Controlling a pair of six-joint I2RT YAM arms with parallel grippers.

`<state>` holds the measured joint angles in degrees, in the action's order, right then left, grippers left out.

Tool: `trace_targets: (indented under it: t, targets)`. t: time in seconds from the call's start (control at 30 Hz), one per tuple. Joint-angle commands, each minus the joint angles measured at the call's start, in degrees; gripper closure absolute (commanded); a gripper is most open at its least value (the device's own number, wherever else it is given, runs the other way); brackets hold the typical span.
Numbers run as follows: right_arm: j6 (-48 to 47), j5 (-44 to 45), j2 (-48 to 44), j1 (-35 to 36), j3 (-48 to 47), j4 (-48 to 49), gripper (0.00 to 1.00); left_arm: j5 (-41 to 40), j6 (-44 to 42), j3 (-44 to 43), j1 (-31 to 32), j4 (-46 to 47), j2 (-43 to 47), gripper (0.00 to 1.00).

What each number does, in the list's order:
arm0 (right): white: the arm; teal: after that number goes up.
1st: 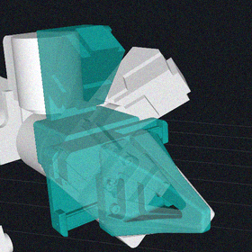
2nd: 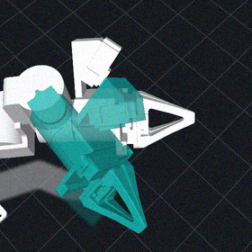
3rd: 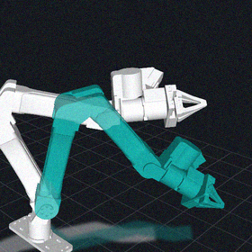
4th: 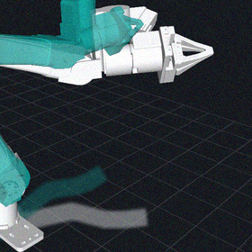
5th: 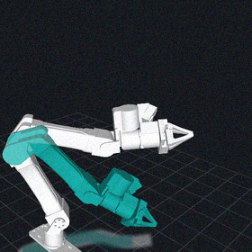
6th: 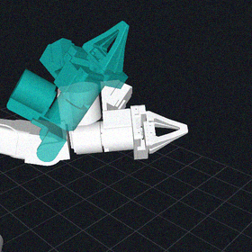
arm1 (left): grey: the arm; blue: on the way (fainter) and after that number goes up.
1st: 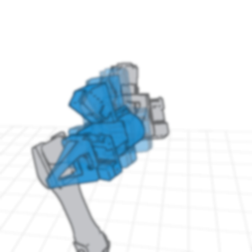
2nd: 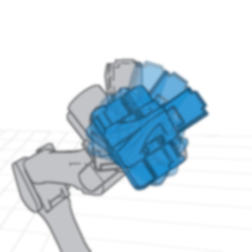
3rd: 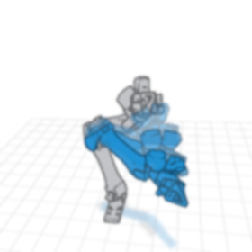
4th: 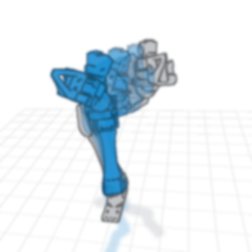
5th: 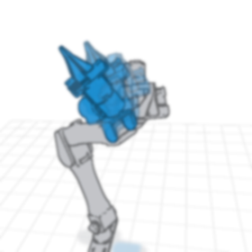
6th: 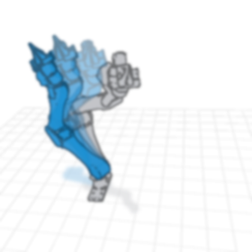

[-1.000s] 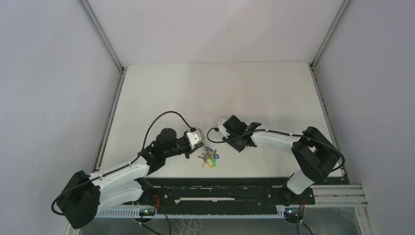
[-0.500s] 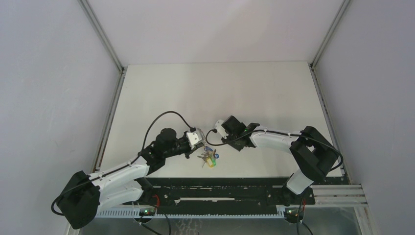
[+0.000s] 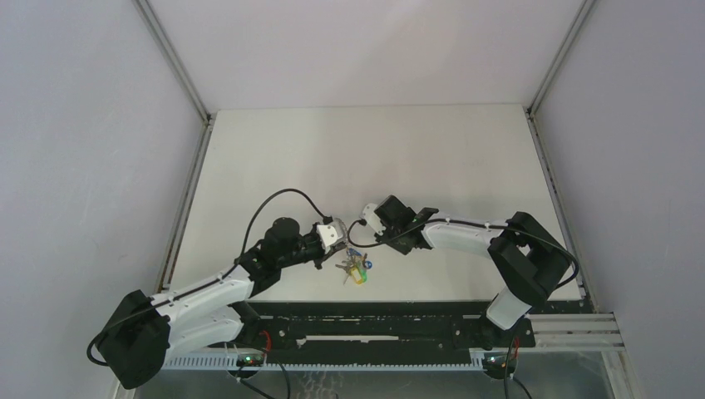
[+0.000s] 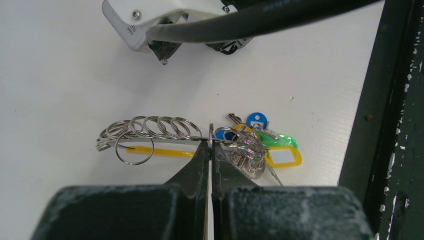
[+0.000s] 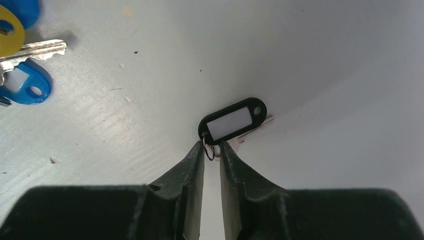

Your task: Put the keys on the keyring

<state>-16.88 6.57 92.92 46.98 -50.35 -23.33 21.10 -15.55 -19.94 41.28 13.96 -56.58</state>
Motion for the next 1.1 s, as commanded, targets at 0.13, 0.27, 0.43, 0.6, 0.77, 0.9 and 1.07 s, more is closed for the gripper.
trace_targets:
  t: [0.13, 0.27, 0.43, 0.6, 0.77, 0.9, 1.07]
  targets:
    - [-0.6, -1.6, 0.8, 0.4, -2.0, 0.2, 0.87, -0.1, 0.8, -3.1, -0.1, 2.6, 1.1, 1.0]
    - [-0.1, -1.9, 1.0, 0.4, -2.2, -0.5, 0.88, 0.0, 0.7, -3.0, -0.1, 2.6, 1.1, 1.0]
    - [0.0, -2.1, 0.9, 0.2, -2.2, -0.9, 0.88, 0.0, 0.7, -3.1, 0.0, 2.6, 1.0, 1.0]
    - [0.0, -2.4, 0.8, 0.0, -2.2, -1.1, 1.0, 0.0, 0.8, -3.2, -0.1, 2.6, 1.0, 1.0]
    - [0.3, -4.5, -1.8, -0.4, -2.2, -0.9, 1.0, 0.2, 0.6, -3.1, -0.1, 2.7, 1.1, 1.0]
    - [0.0, -6.8, -5.0, -0.7, -2.2, -0.3, 1.0, 0.3, 0.7, -3.0, -0.1, 2.7, 1.3, 1.0]
    - [-2.4, -10.5, -11.5, -0.8, 0.0, 2.9, 1.0, 0.4, 0.5, -2.6, 0.0, 3.1, 2.0, 1.0]
